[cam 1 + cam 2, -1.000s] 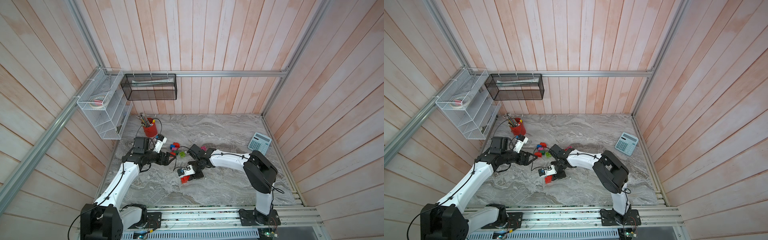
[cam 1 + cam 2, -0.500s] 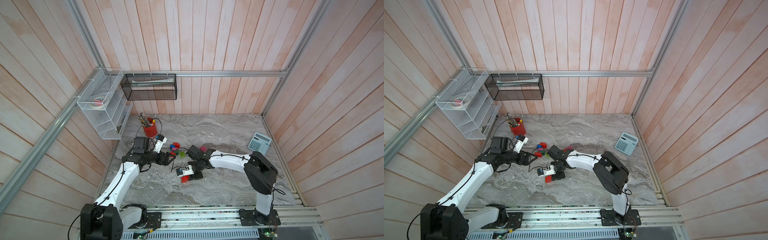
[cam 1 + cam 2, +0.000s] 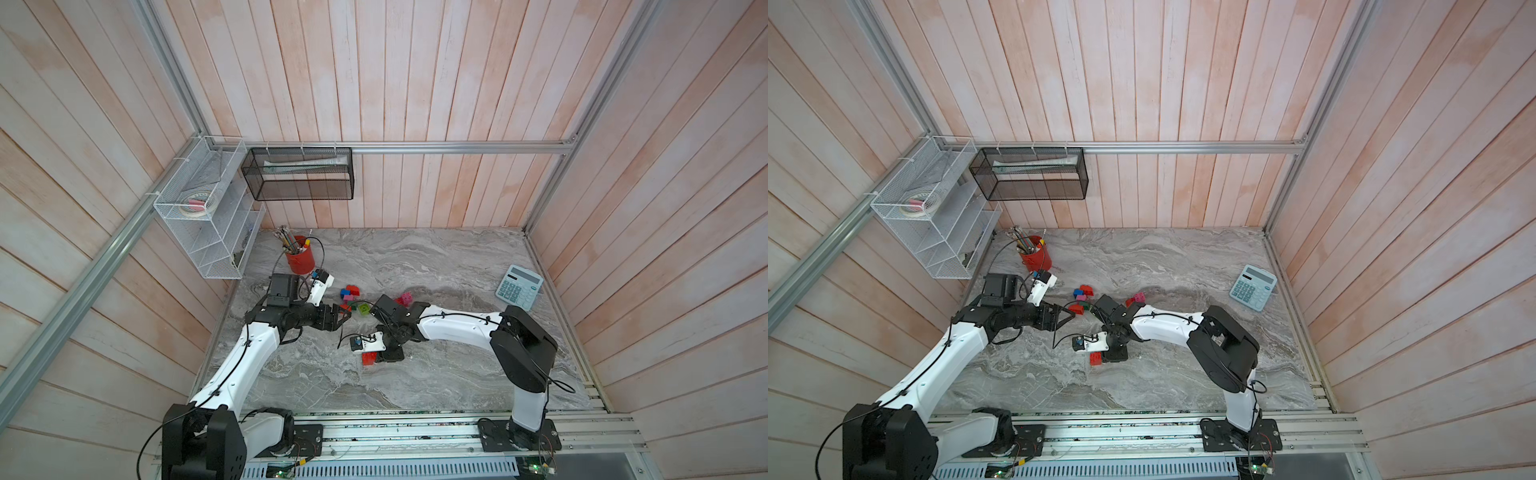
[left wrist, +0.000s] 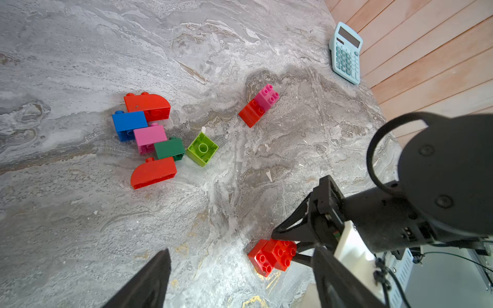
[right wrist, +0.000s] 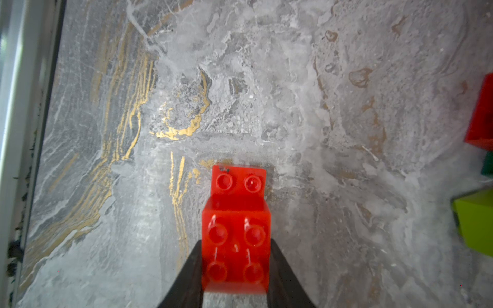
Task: Assemble the letter s with lego
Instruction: Assemble the lego brick with the lego brick.
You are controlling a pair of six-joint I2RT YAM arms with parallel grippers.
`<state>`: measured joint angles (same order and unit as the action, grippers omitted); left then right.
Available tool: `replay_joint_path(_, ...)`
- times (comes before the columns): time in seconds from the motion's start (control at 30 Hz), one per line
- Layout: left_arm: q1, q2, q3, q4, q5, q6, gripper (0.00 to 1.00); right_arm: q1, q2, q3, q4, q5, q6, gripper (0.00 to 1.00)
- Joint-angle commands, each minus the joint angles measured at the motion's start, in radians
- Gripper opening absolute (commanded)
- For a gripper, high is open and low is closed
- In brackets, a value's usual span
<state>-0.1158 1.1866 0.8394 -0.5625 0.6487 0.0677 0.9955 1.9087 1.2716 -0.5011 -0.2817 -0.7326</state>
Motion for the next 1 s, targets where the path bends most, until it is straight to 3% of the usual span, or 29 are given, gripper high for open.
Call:
replay_joint_path(0.0, 0.007, 0.002, 0.014, -0.014, -0.007, 0.015, 0.86, 0.016, 0.030, -0.031, -0.076, 0.085, 0.042, 0.14)
replay_joint_path(0.4, 0.007, 0.002, 0.015, -0.016, -0.006, 0.017, 0.86, 0.032, 0.059, 0.034, -0.144, 0.118, 0.100, 0.15)
replay_joint_path(0.7, 0.007, -0.001, 0.015, -0.014, -0.004, 0.020, 0.86, 0.031, 0.005, 0.075, -0.131, 0.082, 0.141, 0.26)
replay_joint_path(0.97, 0.007, -0.002, 0.013, -0.012, 0.001, 0.021, 0.86, 0.032, 0.035, 0.113, -0.183, 0.107, 0.146, 0.27)
